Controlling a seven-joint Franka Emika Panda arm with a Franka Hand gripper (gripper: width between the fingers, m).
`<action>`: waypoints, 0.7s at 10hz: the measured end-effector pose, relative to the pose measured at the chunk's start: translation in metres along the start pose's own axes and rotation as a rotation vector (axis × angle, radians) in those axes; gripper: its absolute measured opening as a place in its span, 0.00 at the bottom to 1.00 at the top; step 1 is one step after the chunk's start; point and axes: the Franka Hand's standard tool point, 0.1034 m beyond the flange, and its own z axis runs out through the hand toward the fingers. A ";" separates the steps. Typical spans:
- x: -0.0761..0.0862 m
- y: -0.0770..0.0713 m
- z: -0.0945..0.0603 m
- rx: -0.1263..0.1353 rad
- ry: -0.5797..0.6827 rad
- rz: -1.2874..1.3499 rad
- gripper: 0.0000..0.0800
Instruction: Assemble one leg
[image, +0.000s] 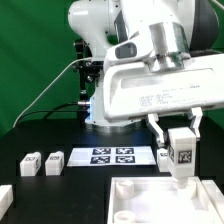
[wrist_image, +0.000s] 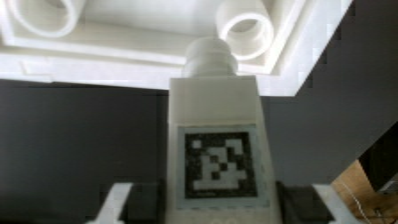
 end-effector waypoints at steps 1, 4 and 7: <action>0.006 0.001 0.006 -0.002 0.040 -0.001 0.37; -0.004 -0.001 0.021 0.001 0.052 -0.003 0.37; -0.012 -0.017 0.033 0.019 0.033 -0.017 0.37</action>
Offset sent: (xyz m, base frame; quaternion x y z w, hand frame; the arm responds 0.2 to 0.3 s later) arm 0.0063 0.0243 -0.0183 0.0181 0.0351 0.0188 0.9990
